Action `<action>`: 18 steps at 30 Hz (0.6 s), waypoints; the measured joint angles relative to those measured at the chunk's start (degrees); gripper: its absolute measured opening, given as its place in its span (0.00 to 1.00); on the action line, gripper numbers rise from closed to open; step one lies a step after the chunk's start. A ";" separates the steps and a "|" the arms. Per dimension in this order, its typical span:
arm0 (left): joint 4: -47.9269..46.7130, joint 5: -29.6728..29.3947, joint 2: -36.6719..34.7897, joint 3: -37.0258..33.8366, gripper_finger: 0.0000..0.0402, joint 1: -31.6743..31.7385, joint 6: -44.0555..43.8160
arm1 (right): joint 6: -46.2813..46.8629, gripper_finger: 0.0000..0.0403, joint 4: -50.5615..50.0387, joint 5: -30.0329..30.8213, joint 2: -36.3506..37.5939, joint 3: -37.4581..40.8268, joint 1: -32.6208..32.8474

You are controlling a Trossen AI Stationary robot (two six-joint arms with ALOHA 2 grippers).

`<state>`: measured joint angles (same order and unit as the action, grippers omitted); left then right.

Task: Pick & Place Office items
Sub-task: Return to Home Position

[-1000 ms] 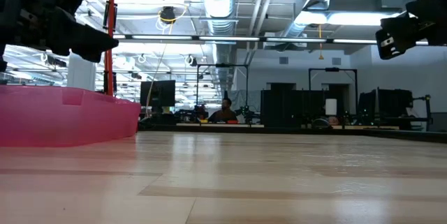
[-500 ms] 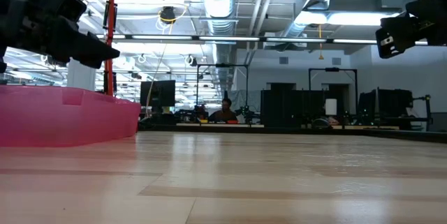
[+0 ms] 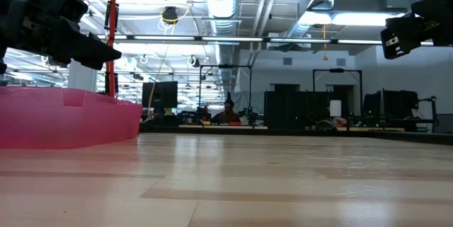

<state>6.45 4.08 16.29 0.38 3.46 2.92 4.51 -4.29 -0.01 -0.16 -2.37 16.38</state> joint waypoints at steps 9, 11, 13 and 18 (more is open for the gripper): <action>0.01 0.02 0.00 0.00 0.30 0.00 0.00 | 0.01 0.41 0.00 0.00 0.00 0.00 0.00; 0.01 0.03 0.00 0.00 0.31 0.00 0.00 | 0.02 0.41 -0.01 0.00 0.00 0.00 0.00; 0.01 0.04 0.00 0.00 0.31 0.00 0.00 | 0.02 0.41 0.00 0.00 0.00 0.00 0.00; 0.01 0.21 0.00 0.00 0.31 0.00 0.00 | 0.02 0.41 0.00 0.00 0.00 0.00 0.00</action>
<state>6.46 4.29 16.29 0.38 3.46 2.92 4.54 -4.29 -0.01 -0.16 -2.37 16.38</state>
